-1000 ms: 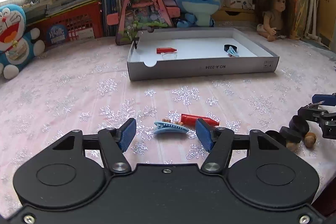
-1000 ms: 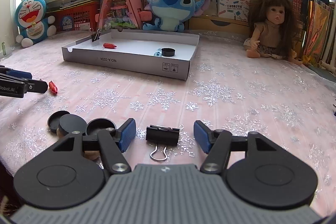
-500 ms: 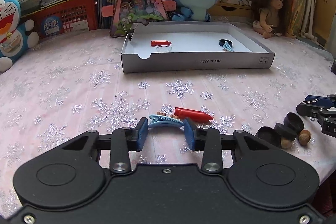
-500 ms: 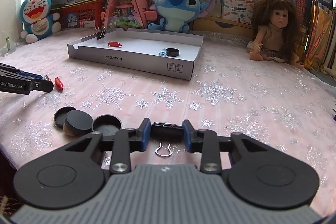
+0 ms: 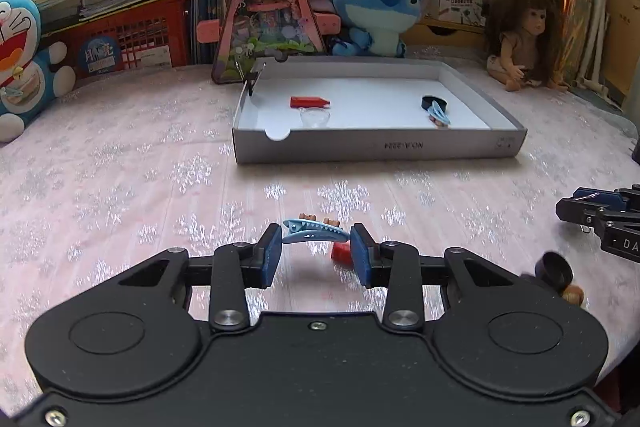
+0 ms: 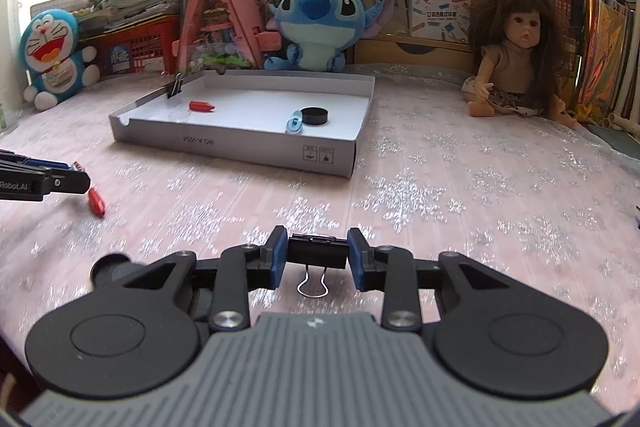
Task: Organize rigid objects
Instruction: 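Carry the blue clip and binder clip over the white tray with both tools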
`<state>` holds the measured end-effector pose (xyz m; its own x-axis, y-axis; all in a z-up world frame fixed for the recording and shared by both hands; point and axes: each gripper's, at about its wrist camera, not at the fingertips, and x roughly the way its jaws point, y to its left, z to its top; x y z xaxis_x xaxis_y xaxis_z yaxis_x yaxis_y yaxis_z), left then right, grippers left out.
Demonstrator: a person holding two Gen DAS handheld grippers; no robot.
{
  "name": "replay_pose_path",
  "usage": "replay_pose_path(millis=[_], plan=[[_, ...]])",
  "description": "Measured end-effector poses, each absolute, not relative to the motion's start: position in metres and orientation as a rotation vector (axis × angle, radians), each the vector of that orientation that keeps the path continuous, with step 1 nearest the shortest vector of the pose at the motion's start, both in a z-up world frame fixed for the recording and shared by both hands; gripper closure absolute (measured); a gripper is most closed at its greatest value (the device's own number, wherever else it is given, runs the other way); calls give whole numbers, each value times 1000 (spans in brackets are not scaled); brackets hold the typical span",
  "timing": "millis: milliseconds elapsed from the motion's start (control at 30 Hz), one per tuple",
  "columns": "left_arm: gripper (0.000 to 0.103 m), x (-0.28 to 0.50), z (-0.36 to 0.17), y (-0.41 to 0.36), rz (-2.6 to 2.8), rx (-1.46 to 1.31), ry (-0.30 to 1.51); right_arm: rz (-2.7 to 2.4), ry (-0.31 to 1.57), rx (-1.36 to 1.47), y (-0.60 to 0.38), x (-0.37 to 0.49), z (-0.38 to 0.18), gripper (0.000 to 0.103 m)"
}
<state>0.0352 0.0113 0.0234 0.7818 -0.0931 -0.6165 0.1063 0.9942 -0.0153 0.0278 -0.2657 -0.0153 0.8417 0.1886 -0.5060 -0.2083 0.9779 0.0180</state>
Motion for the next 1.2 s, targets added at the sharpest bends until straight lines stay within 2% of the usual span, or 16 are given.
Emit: replay_pose_path(millis=[733,1200], plan=[[68,120,55,-2,-68,-58,658,189,511,38,-244,114,24,66],[68,208,61,7,-84,-119,698,169,636,93,-240,200,43,66]])
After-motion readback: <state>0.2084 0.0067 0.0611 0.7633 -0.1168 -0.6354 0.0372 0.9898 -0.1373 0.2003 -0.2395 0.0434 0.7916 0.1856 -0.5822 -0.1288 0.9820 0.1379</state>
